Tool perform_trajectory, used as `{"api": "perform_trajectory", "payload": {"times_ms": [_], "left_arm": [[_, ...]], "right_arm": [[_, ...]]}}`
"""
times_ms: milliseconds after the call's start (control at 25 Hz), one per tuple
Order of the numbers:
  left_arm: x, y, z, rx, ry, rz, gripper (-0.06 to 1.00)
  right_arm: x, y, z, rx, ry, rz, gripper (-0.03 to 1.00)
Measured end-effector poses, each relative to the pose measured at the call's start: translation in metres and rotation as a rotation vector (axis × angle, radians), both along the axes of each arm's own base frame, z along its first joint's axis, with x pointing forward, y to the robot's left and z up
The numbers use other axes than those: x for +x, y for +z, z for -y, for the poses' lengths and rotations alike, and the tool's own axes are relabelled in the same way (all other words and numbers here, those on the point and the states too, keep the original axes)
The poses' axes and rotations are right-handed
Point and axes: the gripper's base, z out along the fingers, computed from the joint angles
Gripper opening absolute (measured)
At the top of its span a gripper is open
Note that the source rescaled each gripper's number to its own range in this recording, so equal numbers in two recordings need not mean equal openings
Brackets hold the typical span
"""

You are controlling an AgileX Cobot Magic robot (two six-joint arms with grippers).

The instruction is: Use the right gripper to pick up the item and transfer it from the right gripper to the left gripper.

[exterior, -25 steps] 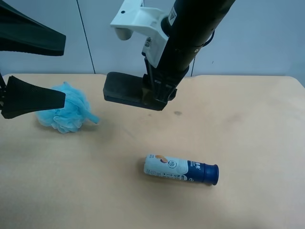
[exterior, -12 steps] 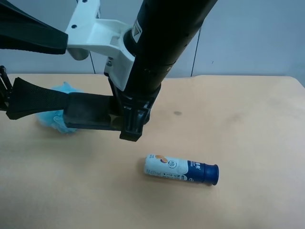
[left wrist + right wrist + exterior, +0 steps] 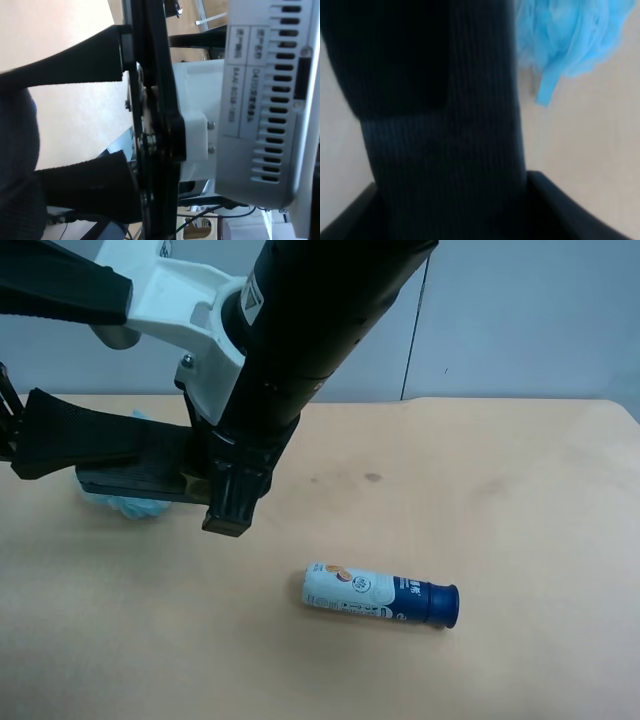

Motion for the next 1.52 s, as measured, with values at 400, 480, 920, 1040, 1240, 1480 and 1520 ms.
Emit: {"api": "perform_trajectory", "payload": {"times_ms": [400,480,920,1040,1240,1480,1520], "left_arm": [[-0.001,-0.002,-0.001,0.026,-0.007,0.002,1.00],[-0.001,-0.003,-0.001,0.040,-0.008,0.002,1.00],[0.000,-0.005,-0.001,0.060,-0.012,0.016,1.00],[0.001,-0.005,-0.002,0.065,-0.001,0.022,1.00],[0.002,-0.005,-0.002,0.068,0.010,0.028,1.00],[0.002,-0.005,-0.002,0.069,0.011,0.028,1.00],[0.002,-0.005,-0.002,0.069,0.011,0.028,1.00]], "right_arm": [[-0.001,-0.004,0.004,-0.071,-0.015,-0.004,0.00],[0.001,-0.005,0.008,-0.116,-0.040,0.026,0.00],[0.001,0.024,0.031,-0.122,-0.146,0.134,0.00],[-0.006,0.034,0.037,-0.094,-0.134,0.112,0.00],[-0.018,0.040,0.036,-0.038,-0.063,0.032,0.00],[-0.023,0.043,0.029,0.039,-0.021,-0.003,0.00],[-0.022,0.043,0.029,0.046,-0.018,0.002,0.00]]}}
